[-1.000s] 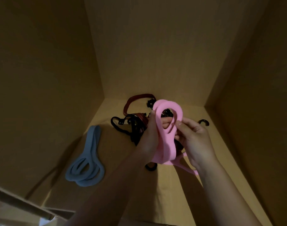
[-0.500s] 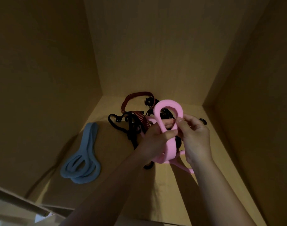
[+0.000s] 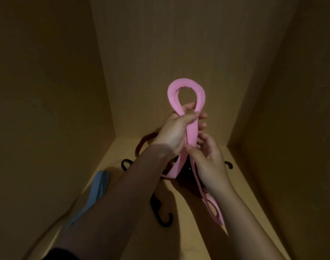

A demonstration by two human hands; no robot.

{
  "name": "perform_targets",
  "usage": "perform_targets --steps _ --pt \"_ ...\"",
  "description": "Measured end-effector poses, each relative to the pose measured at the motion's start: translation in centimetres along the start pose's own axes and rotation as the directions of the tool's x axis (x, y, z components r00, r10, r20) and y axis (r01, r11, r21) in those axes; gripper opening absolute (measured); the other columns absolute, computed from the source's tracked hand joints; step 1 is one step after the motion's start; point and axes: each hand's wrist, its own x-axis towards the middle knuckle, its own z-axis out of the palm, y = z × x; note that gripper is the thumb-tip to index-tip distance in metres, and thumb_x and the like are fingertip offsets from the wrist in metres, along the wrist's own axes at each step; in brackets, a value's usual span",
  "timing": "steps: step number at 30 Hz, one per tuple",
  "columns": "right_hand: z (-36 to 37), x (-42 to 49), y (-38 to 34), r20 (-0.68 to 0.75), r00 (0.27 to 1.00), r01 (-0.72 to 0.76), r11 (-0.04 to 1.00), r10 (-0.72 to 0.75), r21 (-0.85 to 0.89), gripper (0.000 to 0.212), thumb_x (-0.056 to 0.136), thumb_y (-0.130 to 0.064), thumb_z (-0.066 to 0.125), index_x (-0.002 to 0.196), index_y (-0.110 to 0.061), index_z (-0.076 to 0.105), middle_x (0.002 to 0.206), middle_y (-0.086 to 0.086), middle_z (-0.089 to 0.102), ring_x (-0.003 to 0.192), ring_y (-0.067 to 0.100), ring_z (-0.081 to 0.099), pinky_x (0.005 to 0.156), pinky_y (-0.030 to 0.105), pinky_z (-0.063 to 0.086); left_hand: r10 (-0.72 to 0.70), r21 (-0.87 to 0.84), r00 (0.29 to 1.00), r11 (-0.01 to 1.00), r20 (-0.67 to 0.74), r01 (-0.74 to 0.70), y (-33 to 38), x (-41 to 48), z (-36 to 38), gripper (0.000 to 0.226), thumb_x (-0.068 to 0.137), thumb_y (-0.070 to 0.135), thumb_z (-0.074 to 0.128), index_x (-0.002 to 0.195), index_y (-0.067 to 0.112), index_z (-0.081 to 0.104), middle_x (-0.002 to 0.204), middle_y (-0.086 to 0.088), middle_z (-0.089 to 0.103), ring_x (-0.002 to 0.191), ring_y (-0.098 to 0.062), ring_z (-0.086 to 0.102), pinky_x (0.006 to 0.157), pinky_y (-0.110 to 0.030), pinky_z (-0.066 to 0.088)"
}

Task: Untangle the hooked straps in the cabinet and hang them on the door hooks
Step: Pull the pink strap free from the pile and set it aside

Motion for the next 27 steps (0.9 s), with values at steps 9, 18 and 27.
perform_targets --steps 9,18,27 --pt "0.5 3.5 -6.0 0.008 0.987 0.158 0.987 -0.159 0.018 0.037 0.083 -0.010 0.061 0.109 -0.032 0.046 0.094 -0.010 0.059 0.079 -0.004 0.057 0.063 0.011 0.049 0.100 -0.020 0.994 0.995 0.046 -0.099 5.9 2.2 3.5 0.015 0.089 0.002 0.046 0.082 0.013 0.054 0.062 -0.002 0.050 0.040 -0.005 0.049 0.052 -0.024 0.043" --pt "1.0 4.8 -6.8 -0.010 0.985 0.172 0.985 -0.172 0.027 0.022 0.085 -0.006 0.057 0.090 -0.027 0.053 0.072 -0.004 0.055 0.058 0.003 0.052 0.056 0.023 0.045 0.132 -0.189 0.991 0.974 0.019 -0.126 8.0 4.2 5.4 0.011 0.089 0.004 0.044 0.088 0.006 0.054 0.054 0.001 0.057 0.043 -0.007 0.048 0.047 -0.020 0.046" --pt "1.0 4.5 -4.2 -0.015 0.976 0.206 0.937 -0.219 -0.283 0.020 0.085 -0.003 0.056 0.095 -0.020 0.049 0.070 -0.006 0.048 0.055 0.003 0.043 0.043 0.007 0.036 0.062 -0.335 0.988 0.936 -0.140 -0.106 6.9 6.0 2.0 0.018 0.092 0.005 0.042 0.079 0.003 0.054 0.058 -0.003 0.059 0.049 -0.010 0.055 0.060 -0.023 0.047"
